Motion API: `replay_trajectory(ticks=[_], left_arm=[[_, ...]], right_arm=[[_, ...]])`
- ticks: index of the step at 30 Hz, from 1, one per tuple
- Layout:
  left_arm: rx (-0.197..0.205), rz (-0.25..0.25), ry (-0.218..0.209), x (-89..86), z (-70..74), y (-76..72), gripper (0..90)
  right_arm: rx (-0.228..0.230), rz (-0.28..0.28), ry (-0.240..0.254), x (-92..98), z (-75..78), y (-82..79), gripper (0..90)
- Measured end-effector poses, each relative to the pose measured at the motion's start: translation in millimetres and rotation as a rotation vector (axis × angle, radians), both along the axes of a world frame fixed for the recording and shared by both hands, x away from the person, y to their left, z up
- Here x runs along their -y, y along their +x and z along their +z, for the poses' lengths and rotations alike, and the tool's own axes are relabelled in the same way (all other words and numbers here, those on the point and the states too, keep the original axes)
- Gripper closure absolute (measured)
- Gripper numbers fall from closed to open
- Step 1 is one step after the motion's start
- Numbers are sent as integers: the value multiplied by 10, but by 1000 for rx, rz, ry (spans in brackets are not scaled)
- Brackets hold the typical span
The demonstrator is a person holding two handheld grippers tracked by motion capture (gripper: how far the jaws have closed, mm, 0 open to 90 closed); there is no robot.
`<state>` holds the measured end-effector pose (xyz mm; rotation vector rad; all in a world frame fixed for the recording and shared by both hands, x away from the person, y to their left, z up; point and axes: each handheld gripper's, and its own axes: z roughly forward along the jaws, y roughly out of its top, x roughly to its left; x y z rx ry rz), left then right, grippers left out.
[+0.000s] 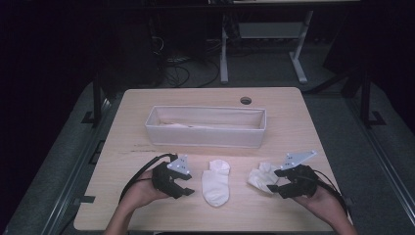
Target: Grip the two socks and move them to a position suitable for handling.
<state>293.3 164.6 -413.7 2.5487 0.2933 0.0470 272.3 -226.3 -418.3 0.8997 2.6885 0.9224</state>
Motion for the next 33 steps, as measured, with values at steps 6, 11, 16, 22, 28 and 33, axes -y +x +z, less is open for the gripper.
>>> replay_trajectory(ticks=[6, 11, 16, 22, 28, 33], left_arm=[[-10, 11, -16, -44, 9, -8, 476], [2, 7, -20, -44, 32, -23, 472], [2, 8, -14, -43, 30, -29, 472], [-3, 12, -13, -55, 10, -23, 469], [-8, 12, -14, -53, 2, -31, 469], [-4, 15, -16, -62, 11, -31, 469]], right_arm=[[-22, 12, -20, -76, -2, 109, 411], [-32, 21, -43, -116, -20, 170, 414], [-51, 24, -51, -121, -54, 214, 430], [-80, 19, -59, -119, -100, 252, 449], [-95, 22, -64, -149, -107, 282, 461], [-121, 15, -77, -155, -151, 347, 483]])
